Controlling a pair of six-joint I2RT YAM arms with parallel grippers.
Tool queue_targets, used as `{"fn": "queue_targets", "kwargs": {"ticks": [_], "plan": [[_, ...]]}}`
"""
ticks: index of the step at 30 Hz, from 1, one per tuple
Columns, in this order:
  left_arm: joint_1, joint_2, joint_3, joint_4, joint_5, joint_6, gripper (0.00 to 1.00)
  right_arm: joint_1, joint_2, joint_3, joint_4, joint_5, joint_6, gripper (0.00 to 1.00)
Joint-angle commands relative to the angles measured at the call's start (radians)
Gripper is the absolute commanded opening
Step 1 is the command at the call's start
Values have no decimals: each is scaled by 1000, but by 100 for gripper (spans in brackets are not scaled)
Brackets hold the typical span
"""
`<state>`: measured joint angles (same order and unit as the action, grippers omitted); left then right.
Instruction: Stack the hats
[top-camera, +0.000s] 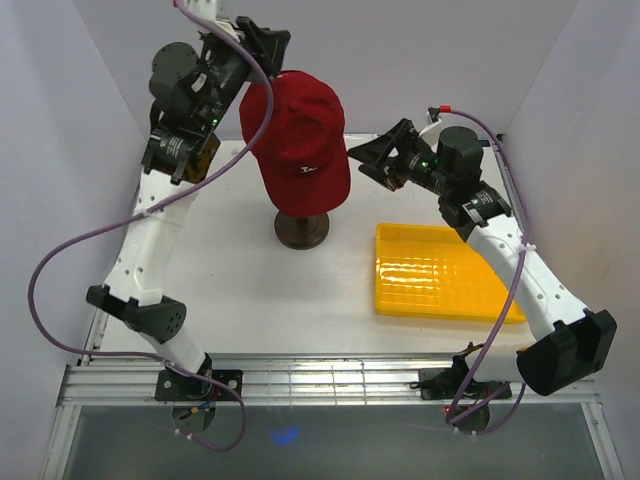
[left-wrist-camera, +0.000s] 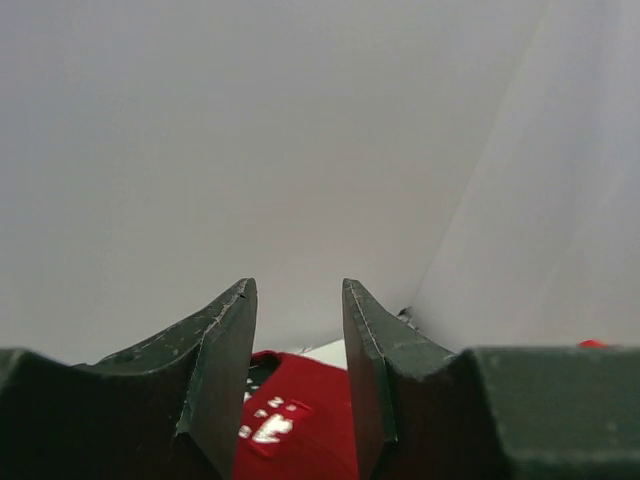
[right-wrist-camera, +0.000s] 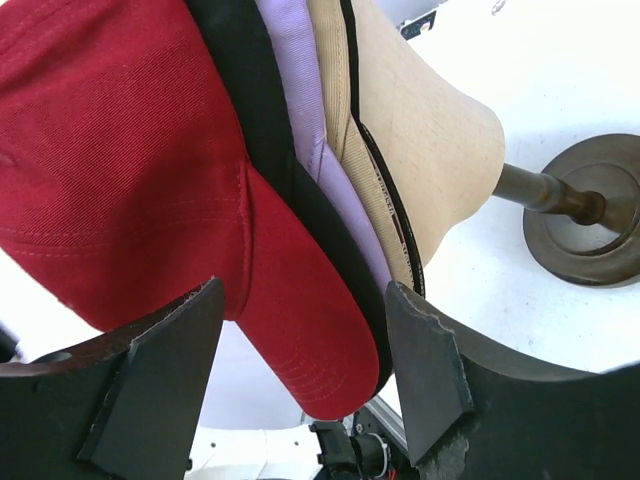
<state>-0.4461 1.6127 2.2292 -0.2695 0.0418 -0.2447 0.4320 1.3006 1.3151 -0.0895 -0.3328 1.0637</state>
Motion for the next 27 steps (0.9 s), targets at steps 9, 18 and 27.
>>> {"fn": "queue_targets", "kwargs": {"ticks": [9, 18, 27], "plan": [[216, 98, -115, 153, 354, -51, 50, -4, 61, 96, -53, -23, -85, 71], [260, 87, -229, 194, 418, -107, 48, -4, 81, 76, -32, -32, -82, 71], [268, 102, -250, 179, 429, -96, 48, -4, 94, 76, -33, -32, -85, 71]]}}
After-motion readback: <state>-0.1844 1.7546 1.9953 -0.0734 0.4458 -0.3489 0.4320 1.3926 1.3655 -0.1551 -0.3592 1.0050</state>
